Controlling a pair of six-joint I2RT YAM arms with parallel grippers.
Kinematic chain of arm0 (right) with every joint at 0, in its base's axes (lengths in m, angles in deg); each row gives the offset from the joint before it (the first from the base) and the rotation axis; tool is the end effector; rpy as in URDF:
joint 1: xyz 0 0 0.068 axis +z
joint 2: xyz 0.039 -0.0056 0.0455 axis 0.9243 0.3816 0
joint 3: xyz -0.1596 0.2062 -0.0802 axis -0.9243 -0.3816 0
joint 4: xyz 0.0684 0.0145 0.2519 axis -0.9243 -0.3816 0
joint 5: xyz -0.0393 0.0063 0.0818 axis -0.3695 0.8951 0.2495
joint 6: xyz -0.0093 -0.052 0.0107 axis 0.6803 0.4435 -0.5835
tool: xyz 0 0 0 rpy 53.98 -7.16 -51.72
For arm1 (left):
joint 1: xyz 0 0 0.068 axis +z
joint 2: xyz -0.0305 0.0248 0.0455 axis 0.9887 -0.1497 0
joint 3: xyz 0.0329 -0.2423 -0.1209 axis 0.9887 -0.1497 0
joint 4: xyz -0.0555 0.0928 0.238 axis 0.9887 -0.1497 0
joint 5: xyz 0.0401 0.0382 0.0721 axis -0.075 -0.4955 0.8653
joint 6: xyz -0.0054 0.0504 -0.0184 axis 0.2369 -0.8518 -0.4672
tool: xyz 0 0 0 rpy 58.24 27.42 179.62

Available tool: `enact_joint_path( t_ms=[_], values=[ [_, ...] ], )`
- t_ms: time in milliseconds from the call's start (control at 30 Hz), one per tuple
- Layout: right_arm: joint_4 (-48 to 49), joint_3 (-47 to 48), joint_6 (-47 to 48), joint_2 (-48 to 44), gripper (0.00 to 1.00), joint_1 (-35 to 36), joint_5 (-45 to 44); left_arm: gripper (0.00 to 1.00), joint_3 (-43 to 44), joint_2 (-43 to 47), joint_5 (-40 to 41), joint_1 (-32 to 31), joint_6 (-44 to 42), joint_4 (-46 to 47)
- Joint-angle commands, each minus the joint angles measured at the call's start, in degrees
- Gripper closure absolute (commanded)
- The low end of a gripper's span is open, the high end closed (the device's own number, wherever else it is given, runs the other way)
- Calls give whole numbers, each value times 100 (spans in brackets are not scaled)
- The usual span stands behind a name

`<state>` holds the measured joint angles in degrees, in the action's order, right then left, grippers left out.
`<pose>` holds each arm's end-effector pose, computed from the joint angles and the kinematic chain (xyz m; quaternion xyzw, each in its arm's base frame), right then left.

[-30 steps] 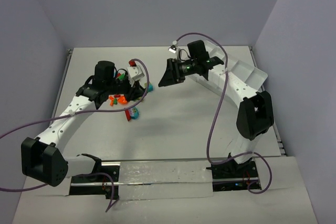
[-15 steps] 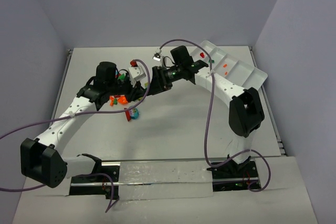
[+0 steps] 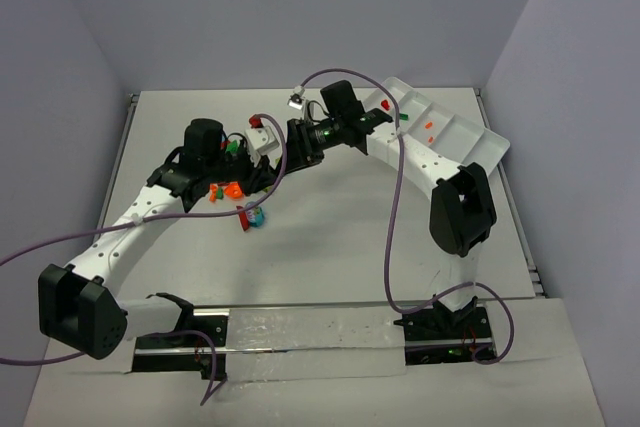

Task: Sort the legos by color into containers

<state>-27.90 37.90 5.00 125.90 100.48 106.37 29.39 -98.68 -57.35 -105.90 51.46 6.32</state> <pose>0.3433 0.2562 0.2988 -0.2669 0.7885 0.5346 0.1460 0.2408 -0.1330 0.3140 0.4471 0.7207 -0.2941 0.4407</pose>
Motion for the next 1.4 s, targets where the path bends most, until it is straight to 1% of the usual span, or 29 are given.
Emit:
enact_joint_path(
  t_ms=[0, 100, 200, 233, 267, 300, 333, 367, 400, 433, 467, 500, 600, 700, 800, 833, 900, 933, 1000, 1067, 1167, 1267, 1367],
  values=[
    [131, 163, -29, 60, 55, 82, 7, 100, 76, 123, -89, -37, 85, 198],
    [42, 171, 76, 59, 62, 127, -75, 99, 137, 95, 17, -36, 180, 249],
    [-62, 148, 216, 45, 71, 193, -63, 96, 182, 44, 186, -43, 316, 323],
    [-131, 145, 327, 26, 78, 219, -5, 91, 201, 3, 305, -41, 409, 339],
    [-212, 148, 451, 2, 87, 242, 54, 84, 228, -44, 449, -36, 509, 350],
    [-276, 163, 545, -28, 92, 242, 60, 73, 267, -73, 533, -36, 592, 360],
    [-332, 175, 621, -45, 98, 242, 55, 67, 290, -94, 611, -36, 678, 366],
    [-387, 184, 697, -60, 100, 231, 27, 62, 298, -114, 697, -40, 755, 369],
    [-435, 185, 775, -91, 100, 209, -9, 51, 311, -134, 779, -42, 812, 378],
    [-455, 167, 821, -130, 100, 164, -38, 34, 316, -135, 854, -36, 887, 390],
    [-478, 139, 870, -174, 100, 88, -76, 12, 320, -135, 950, -33, 970, 404],
    [-522, 126, 929, -199, 100, 10, -150, 2, 333, -123, 1021, -24, 1025, 410],
    [-725, 104, 1159, -278, 100, -326, -466, 1, 385, -49, 1112, 107, 1205, 377],
    [-852, 119, 1399, -317, 100, -1142, -970, 1, 469, 35, 1171, 362, 1487, 328],
    [-935, 316, 1732, -232, 100, -1922, -1886, 1, 555, 7, 1375, 595, 1722, 197],
    [-946, 384, 1847, -196, 100, -1990, -2188, 1, 578, -11, 1385, 649, 1748, 164],
    [-981, 662, 2195, -21, 100, -2360, -3177, 1, 567, -63, 1206, 869, 1809, 154],
    [-980, 773, 2350, 73, 100, -2534, -3489, 1, 529, -76, 1111, 966, 1845, 203],
    [-964, 907, 2494, 242, 100, -2787, -3833, 1, 484, -99, 1150, 1061, 1870, 303],
    [-996, 1167, 2690, 405, 100, -2958, -4233, 1, 472, -114, 1260, 1110, 2147, 382],
    [-1060, 1594, 2816, 728, 100, -3222, -4395, 1, 465, -169, 1689, 1186, 2525, 577],
    [-1156, 1938, 2823, 1036, 100, -3445, -4304, 1, 492, -309, 1921, 1281, 2968, 671],
    [-1222, 2391, 2791, 1369, 100, -3508, -4272, 1, 419, -364, 1941, 1464, 3241, 809]
  ],
)
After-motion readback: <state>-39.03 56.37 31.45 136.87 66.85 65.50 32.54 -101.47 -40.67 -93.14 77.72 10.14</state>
